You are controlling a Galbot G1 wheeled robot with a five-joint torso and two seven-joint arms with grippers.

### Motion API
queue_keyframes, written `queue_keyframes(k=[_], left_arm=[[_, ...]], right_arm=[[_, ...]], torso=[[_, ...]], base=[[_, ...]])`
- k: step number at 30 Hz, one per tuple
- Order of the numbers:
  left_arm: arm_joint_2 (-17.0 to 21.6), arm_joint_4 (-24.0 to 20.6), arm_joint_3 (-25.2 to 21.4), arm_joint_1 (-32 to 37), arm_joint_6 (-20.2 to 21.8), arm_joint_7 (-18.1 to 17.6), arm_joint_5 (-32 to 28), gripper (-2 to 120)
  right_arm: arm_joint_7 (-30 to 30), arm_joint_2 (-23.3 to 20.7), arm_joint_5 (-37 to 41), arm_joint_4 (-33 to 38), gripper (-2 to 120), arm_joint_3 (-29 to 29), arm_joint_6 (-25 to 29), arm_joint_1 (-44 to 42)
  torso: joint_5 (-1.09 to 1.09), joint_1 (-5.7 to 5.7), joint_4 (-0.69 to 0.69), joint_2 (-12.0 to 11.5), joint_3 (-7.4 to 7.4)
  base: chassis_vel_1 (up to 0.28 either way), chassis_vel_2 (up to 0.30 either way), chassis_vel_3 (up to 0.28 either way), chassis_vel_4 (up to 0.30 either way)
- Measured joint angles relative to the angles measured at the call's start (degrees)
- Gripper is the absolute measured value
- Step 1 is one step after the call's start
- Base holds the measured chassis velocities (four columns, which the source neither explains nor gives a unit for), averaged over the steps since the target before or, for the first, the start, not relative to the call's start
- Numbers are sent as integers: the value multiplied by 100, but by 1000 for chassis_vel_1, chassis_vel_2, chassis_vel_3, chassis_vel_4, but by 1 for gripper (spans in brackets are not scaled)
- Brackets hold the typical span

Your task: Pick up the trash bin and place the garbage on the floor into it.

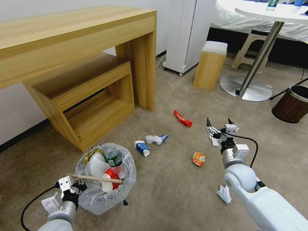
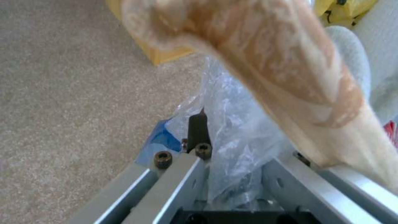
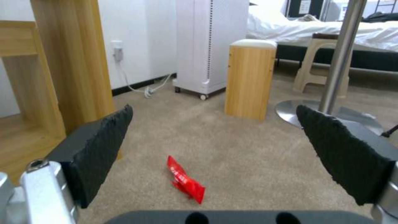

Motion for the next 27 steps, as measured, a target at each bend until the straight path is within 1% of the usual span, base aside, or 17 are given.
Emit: queue_keyframes(k=[14,27], left_arm=[[-97,14,-18,11,3,-2,21,0],[-142,38,7,-25,2,9,41,0]], right_arm=[[-108,-5,5,-96,100,-121,36,70],[-144,-9,9,-146,100,-193,82,116]], torso=[[0,0,-1,0,0],[0,1,-1,0,1]], base=[[-9,11,8,-12],[-100,97,98,-91]])
